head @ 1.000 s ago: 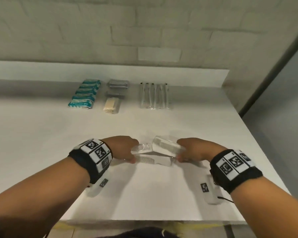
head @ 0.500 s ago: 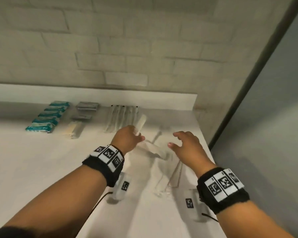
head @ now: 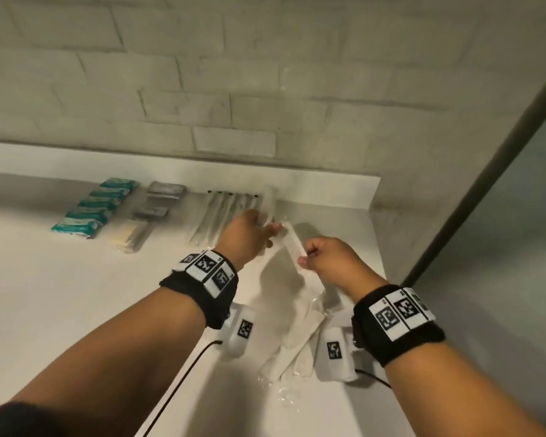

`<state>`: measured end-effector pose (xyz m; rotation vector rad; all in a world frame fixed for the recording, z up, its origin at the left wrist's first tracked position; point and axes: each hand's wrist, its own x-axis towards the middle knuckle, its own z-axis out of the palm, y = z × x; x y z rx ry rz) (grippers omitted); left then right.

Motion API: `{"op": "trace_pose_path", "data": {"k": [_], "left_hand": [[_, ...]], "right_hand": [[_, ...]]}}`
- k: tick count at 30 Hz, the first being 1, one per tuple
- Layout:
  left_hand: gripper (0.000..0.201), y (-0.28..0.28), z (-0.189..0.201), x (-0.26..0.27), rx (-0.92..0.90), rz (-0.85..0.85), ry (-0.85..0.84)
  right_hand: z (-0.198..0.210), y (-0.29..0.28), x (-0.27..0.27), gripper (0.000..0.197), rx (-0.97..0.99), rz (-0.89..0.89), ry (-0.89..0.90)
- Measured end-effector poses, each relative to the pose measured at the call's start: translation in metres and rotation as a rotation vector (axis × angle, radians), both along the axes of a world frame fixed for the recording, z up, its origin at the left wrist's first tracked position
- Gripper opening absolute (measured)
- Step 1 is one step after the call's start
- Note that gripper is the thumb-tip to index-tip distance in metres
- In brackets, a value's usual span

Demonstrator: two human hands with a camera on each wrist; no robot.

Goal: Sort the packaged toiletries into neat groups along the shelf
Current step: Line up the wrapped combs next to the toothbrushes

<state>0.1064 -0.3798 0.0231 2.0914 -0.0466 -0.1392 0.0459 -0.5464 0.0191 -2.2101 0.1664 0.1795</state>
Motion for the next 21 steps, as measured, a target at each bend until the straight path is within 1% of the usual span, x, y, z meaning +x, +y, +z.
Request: {"op": "trace_pose_path", "data": {"k": [1, 2, 3, 4, 5, 6, 8, 9, 11, 13, 15, 17, 20, 21], "left_hand": [[0.028, -0.002, -0.002, 0.007, -0.009, 0.001, 0.029], [0.036, -0.002, -0.004, 0.017, 0.044, -0.016, 0.067], [0.048, -0.002, -0.007, 0.024, 0.157, -0.05, 0.102], [0.058, 0.0, -0.012, 0.03, 0.314, -0.091, 0.114], [0.064, 0.002, -0.016, 0.033, 0.46, -0.125, 0.085], [0.063, 0.005, -0.021, 0.035, 0.562, -0.154, 0.026], [0.053, 0.008, -0.031, 0.034, 0.71, -0.247, -0.109], [0.047, 0.007, -0.036, 0.034, 0.802, -0.314, -0.164], [0.04, 0.003, -0.043, 0.031, 0.987, -0.427, -0.223], [0.041, -0.004, -0.047, 0.034, 1.053, -0.484, -0.227], [0.041, -0.012, -0.05, 0.041, 1.054, -0.513, -0.217], [0.039, -0.019, -0.052, 0.049, 1.019, -0.535, -0.203], [0.03, -0.029, -0.052, 0.06, 0.98, -0.572, -0.195], [0.028, -0.031, -0.053, 0.063, 0.98, -0.584, -0.206]], "right_hand": [[0.001, -0.005, 0.008, 0.009, -0.008, -0.032, 0.0], [0.0, -0.011, 0.019, 0.016, -0.014, -0.068, 0.014], [-0.002, -0.017, 0.027, 0.022, -0.019, -0.104, 0.051], [-0.006, -0.023, 0.033, 0.029, -0.057, -0.122, 0.097], [-0.01, -0.029, 0.038, 0.034, -0.15, -0.096, 0.126], [-0.013, -0.036, 0.041, 0.039, -0.273, -0.045, 0.132], [-0.014, -0.044, 0.045, 0.048, -0.463, 0.082, 0.118], [-0.012, -0.044, 0.045, 0.051, -0.522, 0.155, 0.126], [-0.012, -0.04, 0.049, 0.053, -0.625, 0.266, 0.151], [-0.018, -0.032, 0.059, 0.054, -0.684, 0.309, 0.177], [-0.023, -0.023, 0.07, 0.052, -0.713, 0.301, 0.18], [-0.026, -0.015, 0.082, 0.045, -0.734, 0.295, 0.157], [-0.029, -0.009, 0.092, 0.029, -0.756, 0.336, 0.133], [-0.03, -0.008, 0.094, 0.028, -0.753, 0.336, 0.136]]}}
